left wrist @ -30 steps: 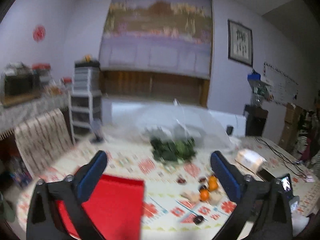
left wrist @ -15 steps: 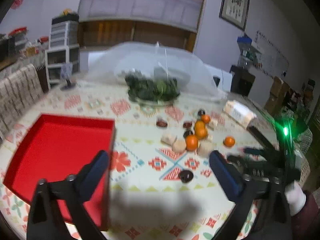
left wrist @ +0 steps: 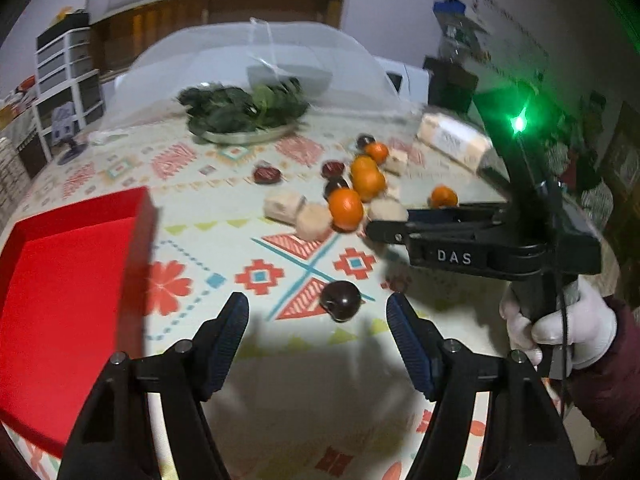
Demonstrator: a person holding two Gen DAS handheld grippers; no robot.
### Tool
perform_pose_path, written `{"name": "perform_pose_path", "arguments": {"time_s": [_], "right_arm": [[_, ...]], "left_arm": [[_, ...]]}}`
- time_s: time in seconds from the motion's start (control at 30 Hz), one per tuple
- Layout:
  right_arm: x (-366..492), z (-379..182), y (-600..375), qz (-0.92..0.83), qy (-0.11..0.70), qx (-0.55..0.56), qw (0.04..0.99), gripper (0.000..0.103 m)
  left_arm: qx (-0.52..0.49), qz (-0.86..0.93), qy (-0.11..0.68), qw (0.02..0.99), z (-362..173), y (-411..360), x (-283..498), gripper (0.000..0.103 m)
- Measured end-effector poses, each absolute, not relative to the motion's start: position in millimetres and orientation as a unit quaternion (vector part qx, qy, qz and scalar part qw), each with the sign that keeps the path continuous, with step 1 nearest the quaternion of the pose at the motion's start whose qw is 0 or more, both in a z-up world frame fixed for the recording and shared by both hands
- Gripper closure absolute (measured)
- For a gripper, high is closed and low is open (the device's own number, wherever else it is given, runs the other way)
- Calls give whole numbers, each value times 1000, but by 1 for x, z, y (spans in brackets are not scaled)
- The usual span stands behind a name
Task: Organize fruits
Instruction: 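Grasp a dark plum with the left tool while the right tool grasps a round rice cake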
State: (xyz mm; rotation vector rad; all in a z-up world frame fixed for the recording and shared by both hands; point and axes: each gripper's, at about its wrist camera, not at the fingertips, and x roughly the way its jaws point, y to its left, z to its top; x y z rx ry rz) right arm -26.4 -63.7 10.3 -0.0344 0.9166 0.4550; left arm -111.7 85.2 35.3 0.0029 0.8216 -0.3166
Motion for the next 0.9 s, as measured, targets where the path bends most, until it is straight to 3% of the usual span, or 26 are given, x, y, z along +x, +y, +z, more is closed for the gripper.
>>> {"name": "perform_pose_path", "arguments": {"time_s": [0.33, 0.37, 0.4, 0.47, 0.9], "right_arm": [[-31, 13, -80, 219, 440, 13, 871, 63], [-32, 15, -82, 218, 438, 14, 872, 63], [-34, 17, -84, 217, 437, 15, 873, 63], [-37, 21, -87, 216, 435, 15, 874, 63], [-64, 57, -64, 235, 408, -3, 882, 63]], "left_arm": [[11, -158, 442, 883, 13, 58, -81, 35], [13, -156, 448, 881, 10, 56, -78, 47], [16, -149, 448, 881, 9, 54, -77, 49], [20, -139, 445, 884, 10, 54, -76, 78], [-98, -87, 393, 910, 49, 141, -112, 77]]}}
